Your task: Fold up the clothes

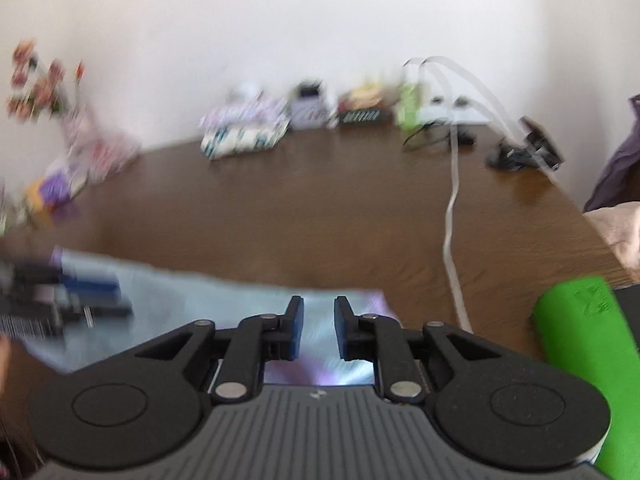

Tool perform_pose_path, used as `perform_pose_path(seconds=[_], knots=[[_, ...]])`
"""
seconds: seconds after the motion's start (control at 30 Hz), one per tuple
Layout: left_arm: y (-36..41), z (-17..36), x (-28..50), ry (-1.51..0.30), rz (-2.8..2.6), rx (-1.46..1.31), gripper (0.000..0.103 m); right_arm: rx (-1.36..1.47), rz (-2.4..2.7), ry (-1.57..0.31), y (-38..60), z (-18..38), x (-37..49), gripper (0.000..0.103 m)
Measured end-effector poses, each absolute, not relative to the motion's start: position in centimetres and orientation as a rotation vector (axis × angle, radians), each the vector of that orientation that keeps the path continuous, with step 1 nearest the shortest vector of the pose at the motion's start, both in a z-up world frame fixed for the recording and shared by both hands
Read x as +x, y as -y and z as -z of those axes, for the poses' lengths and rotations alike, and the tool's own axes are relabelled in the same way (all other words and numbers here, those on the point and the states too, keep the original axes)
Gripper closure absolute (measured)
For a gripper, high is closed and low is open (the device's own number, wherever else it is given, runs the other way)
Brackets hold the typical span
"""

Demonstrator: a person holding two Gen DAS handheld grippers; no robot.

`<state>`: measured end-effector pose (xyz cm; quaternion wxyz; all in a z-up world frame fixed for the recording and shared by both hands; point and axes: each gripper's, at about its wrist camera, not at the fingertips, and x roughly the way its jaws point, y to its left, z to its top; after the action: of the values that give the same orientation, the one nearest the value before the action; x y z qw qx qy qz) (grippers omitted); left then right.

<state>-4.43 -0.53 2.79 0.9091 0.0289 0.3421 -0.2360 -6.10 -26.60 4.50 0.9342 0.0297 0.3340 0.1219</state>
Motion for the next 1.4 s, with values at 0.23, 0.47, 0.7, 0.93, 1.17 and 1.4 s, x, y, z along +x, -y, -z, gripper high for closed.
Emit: perform_pose_path(seconds=[0.23, 0.47, 0.7, 0.93, 1.17, 1.4], knots=[[-11.4, -3.4, -9.8, -0.723, -0.12, -0.11, 0.043, -0.042, -0.399, -0.652, 22.8, -7.2, -5.0, 0.081], [-16.2, -1.5, -13.9, -0.714, -0.395, -0.335, 0.042, -0.381, -0.879, -0.56, 7.5, -11.5, 2.7, 0.067], [-15.4, -1.3, -14.6, -0.693, -0.368, -0.334, 0.047, -0.529, -1.155, -0.771, -8.0, -8.7, 9.8, 0.067], [-16.2, -1.0, -13.4, -0.71, -0.324, -0.303, 0.09, -0.522, -1.217, -0.85, -11.8, -5.1, 10.9, 0.078], [-19.5, -1.0, -8.4, -0.732, -0.215, -0.326, 0.101, -0.461, -1.052, -0.815, -10.3, -5.6, 11.4, 0.1], [-19.3, -3.5, 7.1, -0.811, 0.05, -0.162, 0.101, -0.288, -0.684, -0.802, -4.2, -6.9, 17.4, 0.1]])
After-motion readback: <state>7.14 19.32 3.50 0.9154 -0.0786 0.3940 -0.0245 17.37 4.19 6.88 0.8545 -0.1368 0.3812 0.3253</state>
